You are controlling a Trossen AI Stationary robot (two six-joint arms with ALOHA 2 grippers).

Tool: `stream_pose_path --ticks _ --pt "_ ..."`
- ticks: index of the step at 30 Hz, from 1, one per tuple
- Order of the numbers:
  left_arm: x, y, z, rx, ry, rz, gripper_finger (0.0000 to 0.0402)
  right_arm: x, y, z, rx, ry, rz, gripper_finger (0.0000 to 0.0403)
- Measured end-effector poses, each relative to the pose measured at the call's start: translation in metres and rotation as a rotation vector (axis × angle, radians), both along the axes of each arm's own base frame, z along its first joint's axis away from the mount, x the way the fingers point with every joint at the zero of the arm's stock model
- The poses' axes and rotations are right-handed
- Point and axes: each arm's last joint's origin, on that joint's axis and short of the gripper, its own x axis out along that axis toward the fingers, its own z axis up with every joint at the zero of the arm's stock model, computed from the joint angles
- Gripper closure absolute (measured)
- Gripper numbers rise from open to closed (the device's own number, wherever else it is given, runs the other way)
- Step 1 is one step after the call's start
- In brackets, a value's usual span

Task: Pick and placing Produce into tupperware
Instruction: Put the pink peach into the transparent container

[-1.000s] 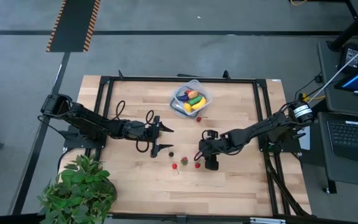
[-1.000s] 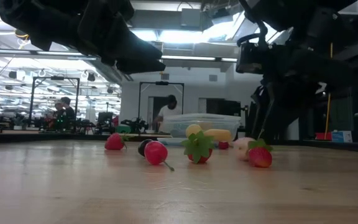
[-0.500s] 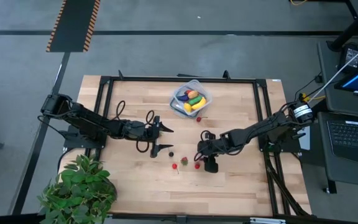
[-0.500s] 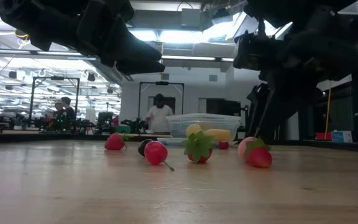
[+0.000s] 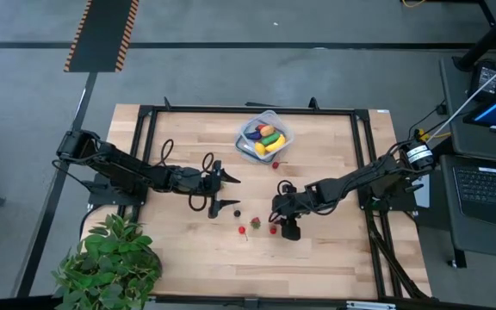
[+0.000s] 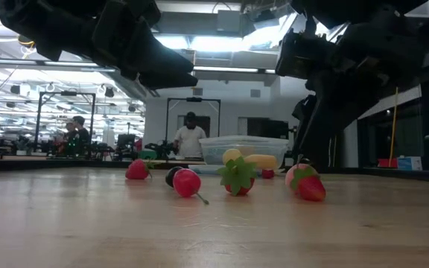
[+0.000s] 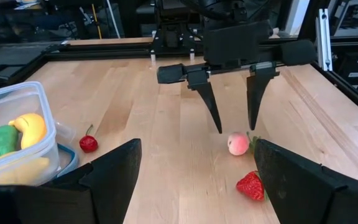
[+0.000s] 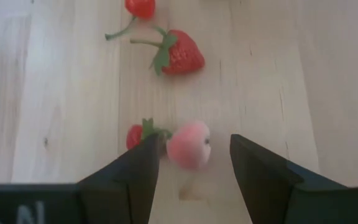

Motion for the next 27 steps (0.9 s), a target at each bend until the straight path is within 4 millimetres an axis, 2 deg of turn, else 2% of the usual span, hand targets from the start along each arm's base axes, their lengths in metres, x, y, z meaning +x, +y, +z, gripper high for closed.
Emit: stream_pose_path --ticks 20,27 --pt "0.0 0.0 0.0 0.0 0.0 0.0 0.0096 0.0 0.005 0.001 0.016 -0.014 -0.002 0.0205" --pt "0.0 0.0 0.0 0.0 0.003 0.0 0.0096 0.004 0.012 -0.014 0.009 0.006 0.016 0.0205"
